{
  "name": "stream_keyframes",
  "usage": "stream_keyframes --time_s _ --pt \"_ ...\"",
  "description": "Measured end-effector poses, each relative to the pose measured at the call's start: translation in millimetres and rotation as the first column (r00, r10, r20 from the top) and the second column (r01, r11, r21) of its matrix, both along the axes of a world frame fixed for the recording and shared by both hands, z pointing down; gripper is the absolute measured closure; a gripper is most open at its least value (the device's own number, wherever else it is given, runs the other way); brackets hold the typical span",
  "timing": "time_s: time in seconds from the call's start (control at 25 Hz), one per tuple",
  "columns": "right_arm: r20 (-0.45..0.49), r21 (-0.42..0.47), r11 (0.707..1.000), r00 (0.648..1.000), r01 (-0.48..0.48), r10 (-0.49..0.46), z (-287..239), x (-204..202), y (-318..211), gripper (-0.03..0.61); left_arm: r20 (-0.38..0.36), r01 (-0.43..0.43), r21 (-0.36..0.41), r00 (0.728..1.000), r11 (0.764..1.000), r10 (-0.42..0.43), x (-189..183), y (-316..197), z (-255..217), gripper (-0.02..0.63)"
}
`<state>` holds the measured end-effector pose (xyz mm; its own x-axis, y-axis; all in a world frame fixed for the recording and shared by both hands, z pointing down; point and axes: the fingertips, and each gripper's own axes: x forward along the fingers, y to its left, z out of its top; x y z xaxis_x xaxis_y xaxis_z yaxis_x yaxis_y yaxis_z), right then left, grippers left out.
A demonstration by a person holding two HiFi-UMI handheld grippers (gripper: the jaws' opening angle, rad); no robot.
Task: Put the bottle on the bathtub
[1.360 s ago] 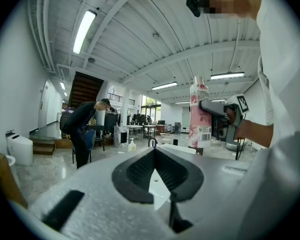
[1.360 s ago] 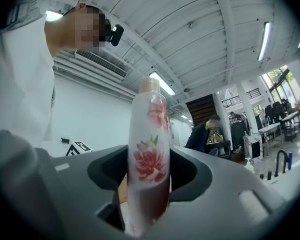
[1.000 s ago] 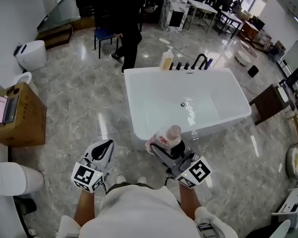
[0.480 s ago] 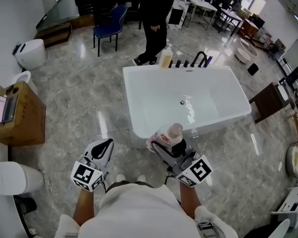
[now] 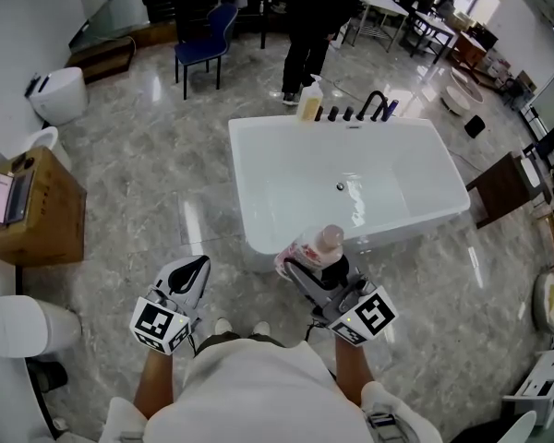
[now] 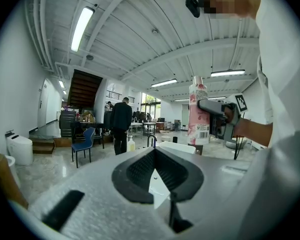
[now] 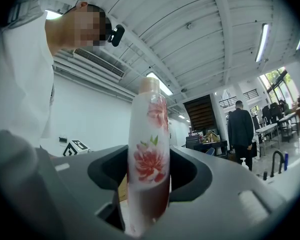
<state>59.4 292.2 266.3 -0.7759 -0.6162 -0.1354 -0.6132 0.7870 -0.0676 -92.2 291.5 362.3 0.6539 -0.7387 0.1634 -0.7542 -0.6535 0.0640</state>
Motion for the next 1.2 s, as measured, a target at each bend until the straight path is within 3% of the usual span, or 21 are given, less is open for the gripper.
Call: stream_keyframes --time_s 0.76,1.2 --pt "0.028 -0.027 1.000 1.000 0.009 -0.008 18 62 -62 0.336 0.026 0.040 -0.022 0.999 0.999 -0.040 51 -61 11 0.612" --pt "0.018 -0.063 0.997 0.999 -0.042 0.043 33 48 -184 0.336 0.012 -0.030 -0.061 0.999 0.998 0.031 45 -196 29 0.612"
